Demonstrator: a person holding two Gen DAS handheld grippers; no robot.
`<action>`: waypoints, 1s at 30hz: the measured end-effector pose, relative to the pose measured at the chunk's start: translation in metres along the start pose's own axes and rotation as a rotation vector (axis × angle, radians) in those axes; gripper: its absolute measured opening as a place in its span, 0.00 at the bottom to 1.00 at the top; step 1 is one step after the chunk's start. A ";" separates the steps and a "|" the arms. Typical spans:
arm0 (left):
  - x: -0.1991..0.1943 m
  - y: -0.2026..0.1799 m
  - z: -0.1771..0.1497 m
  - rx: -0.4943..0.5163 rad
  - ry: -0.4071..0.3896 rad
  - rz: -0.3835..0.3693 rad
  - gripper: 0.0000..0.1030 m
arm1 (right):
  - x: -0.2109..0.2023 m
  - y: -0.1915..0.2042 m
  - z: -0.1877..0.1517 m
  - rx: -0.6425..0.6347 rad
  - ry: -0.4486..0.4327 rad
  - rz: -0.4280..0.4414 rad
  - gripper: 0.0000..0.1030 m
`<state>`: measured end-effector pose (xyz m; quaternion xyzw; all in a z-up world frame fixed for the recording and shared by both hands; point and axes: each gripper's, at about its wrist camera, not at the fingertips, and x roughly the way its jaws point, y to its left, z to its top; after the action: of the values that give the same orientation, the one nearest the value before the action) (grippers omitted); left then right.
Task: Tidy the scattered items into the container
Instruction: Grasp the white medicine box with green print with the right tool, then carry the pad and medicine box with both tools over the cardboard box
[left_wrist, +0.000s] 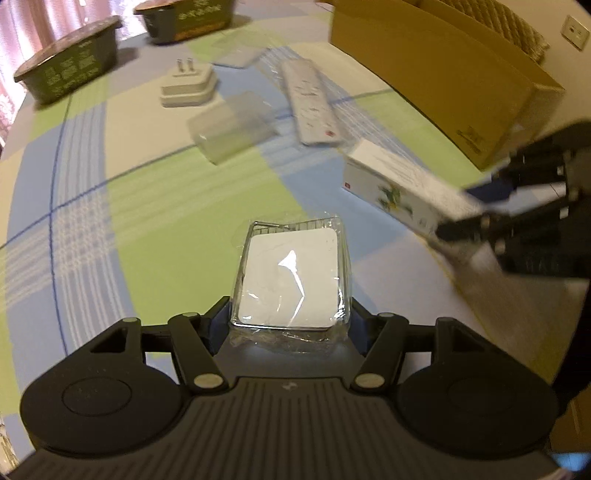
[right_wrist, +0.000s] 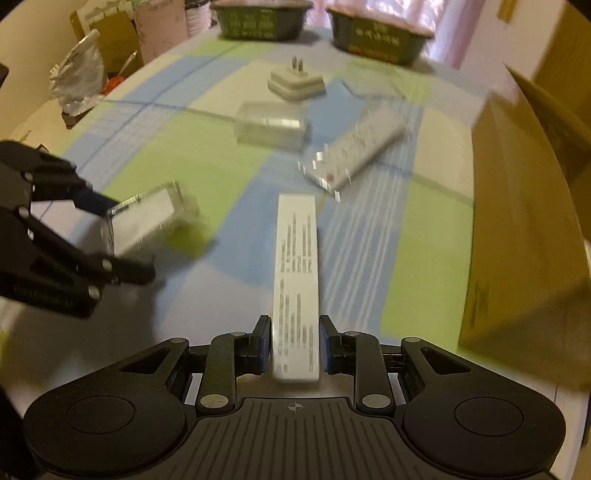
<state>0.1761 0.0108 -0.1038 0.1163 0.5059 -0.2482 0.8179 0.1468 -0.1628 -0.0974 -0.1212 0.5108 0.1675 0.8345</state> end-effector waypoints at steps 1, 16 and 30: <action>-0.001 -0.005 -0.002 0.006 0.004 0.004 0.59 | -0.002 0.000 -0.004 -0.004 0.001 -0.003 0.30; 0.003 -0.009 0.005 -0.011 -0.019 0.038 0.65 | 0.009 -0.012 0.006 0.026 -0.021 0.053 0.75; -0.003 -0.017 0.000 -0.017 0.062 0.035 0.55 | 0.012 -0.013 0.002 0.033 0.021 0.057 0.28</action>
<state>0.1662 -0.0034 -0.1000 0.1258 0.5309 -0.2259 0.8070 0.1588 -0.1725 -0.1071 -0.0948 0.5254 0.1815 0.8259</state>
